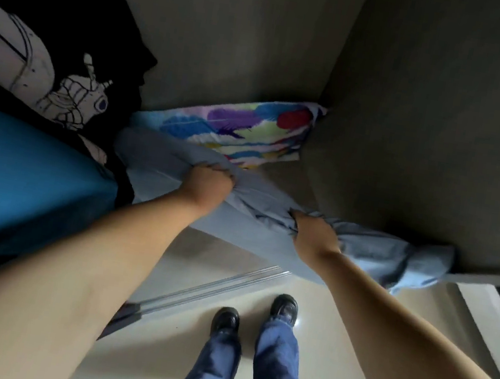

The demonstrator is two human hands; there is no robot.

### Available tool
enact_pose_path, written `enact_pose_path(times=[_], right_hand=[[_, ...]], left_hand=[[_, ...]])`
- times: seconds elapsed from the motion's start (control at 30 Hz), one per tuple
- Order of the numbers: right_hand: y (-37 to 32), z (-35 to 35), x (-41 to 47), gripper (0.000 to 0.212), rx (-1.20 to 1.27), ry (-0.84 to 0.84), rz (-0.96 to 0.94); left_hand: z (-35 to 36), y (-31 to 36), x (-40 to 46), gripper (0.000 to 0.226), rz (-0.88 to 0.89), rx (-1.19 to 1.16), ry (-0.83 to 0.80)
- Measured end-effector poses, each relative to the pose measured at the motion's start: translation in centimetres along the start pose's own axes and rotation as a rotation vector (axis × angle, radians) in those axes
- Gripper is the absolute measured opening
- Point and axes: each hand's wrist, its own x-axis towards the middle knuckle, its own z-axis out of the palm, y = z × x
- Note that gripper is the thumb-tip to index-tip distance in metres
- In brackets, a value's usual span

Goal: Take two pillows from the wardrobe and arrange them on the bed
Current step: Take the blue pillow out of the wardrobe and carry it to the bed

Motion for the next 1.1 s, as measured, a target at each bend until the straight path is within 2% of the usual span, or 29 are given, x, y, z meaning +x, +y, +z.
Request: enact_pose_path(times=[0.1,0.27,0.37,0.47,0.57,0.73,0.83,0.93,1.1], right_hand=[[-1.7,-2.7,-3.4,0.049,0.064,0.062,0.015],[-2.6,-4.6,-9.5,0.037,0.114,0.206,0.011],[-2.0,-3.9,-13.4,0.035,0.096,0.220,0.008],[0.0,-2.1,-17.8,0.034,0.093,0.198,0.021],[4.8,-0.3,-23.3,0.035,0.124,0.203,0.075],[15.4,2.8,-35.1,0.033,0.203,0.279,0.255],[20.9,4.8,-41.7,0.031,0.216,0.325,0.362],[25.7,5.9,-46.7,0.026,0.206,0.374,0.457],[33.6,5.3,-52.6,0.017,0.126,0.439,0.577]], left_hand=[[-4.3,-1.1,-1.8,0.043,0.005,0.040,-0.005],[-9.0,-0.7,-5.3,0.037,-0.060,-0.087,-0.074],[-10.2,1.5,-8.4,0.032,-0.011,-0.047,-0.018],[-10.9,5.0,-12.0,0.039,0.064,-0.011,0.050],[-12.0,11.5,-14.1,0.041,0.215,0.075,0.072],[-13.6,26.0,-16.2,0.048,0.472,0.179,0.155],[-14.8,34.8,-17.8,0.043,0.593,0.218,0.179],[-15.5,42.1,-18.7,0.037,0.684,0.204,0.191],[-17.6,52.7,-18.5,0.043,0.803,0.173,0.229]])
